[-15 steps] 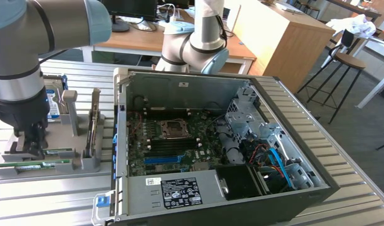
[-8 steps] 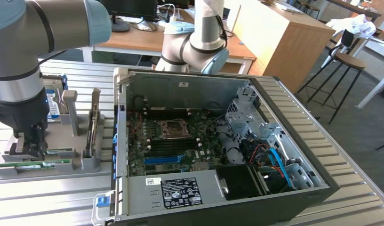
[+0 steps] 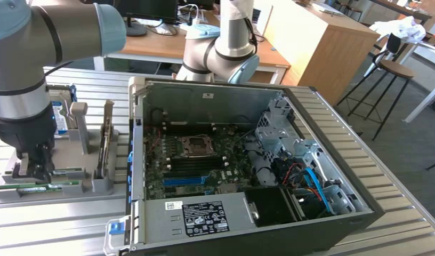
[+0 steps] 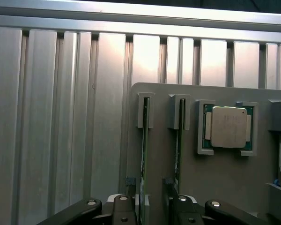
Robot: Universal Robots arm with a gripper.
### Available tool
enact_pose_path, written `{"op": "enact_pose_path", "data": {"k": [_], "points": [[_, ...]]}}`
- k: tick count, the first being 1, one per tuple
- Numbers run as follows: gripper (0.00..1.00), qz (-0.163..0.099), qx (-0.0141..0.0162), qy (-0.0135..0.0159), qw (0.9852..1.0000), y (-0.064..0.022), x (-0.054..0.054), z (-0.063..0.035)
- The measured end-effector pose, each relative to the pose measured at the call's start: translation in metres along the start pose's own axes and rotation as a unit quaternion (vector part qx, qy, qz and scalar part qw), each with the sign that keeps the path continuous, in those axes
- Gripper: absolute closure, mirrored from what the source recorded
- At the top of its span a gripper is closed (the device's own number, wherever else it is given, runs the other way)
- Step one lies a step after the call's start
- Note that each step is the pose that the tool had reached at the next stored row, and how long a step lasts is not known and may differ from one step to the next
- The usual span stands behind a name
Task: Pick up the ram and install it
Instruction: 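Pick up the ram and move it above insertion slot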
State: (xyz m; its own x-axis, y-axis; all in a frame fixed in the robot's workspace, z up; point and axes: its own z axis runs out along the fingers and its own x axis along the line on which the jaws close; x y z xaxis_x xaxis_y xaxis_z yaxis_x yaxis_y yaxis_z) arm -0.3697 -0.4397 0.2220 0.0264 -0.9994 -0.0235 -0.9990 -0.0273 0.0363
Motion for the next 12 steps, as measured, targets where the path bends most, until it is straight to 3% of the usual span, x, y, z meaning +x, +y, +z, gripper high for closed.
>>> {"op": "enact_pose_path", "data": {"k": [12], "points": [[0.64,0.000,0.0000,0.0000,1.0000,-0.0003,0.0005,0.0070]]}}
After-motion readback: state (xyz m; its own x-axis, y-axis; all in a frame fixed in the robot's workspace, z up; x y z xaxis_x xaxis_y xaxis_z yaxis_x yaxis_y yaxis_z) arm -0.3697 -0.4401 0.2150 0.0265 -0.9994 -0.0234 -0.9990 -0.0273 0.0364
